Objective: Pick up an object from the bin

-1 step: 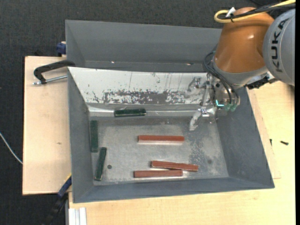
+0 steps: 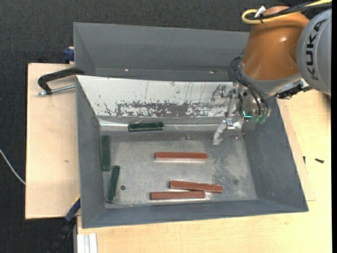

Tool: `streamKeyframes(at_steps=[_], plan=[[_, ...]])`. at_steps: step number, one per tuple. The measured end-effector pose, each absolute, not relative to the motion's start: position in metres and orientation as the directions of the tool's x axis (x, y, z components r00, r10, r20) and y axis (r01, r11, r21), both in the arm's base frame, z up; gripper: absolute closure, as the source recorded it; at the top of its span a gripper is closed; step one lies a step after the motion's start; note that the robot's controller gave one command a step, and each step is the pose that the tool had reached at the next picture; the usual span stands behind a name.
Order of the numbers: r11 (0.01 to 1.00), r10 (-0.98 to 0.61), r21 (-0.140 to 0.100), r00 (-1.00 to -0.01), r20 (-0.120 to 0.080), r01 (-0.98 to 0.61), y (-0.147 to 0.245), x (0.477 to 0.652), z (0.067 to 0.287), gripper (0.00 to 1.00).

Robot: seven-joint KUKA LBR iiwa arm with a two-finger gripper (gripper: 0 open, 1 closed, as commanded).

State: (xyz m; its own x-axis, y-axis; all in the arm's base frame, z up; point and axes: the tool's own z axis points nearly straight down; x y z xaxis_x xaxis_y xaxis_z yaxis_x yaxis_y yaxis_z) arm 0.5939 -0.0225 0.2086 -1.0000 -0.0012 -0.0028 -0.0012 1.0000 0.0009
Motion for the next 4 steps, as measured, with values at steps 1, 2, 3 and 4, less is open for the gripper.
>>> streamKeyframes(at_steps=[1, 2, 3, 4], plan=[[1.0, 0.012, 0.001, -1.0, -0.01, 0.012, -0.024, 0.592, 0.165, 0.0], [0.999, -0.038, 0.0, -0.999, 0.003, -0.038, -0.036, 0.585, 0.077, 1.0], [0.999, -0.038, 0.0, -0.999, 0.002, -0.038, -0.036, 0.585, 0.077, 1.0], [0.99, -0.141, 0.0, -0.99, -0.007, -0.141, -0.032, 0.594, 0.239, 1.0]])
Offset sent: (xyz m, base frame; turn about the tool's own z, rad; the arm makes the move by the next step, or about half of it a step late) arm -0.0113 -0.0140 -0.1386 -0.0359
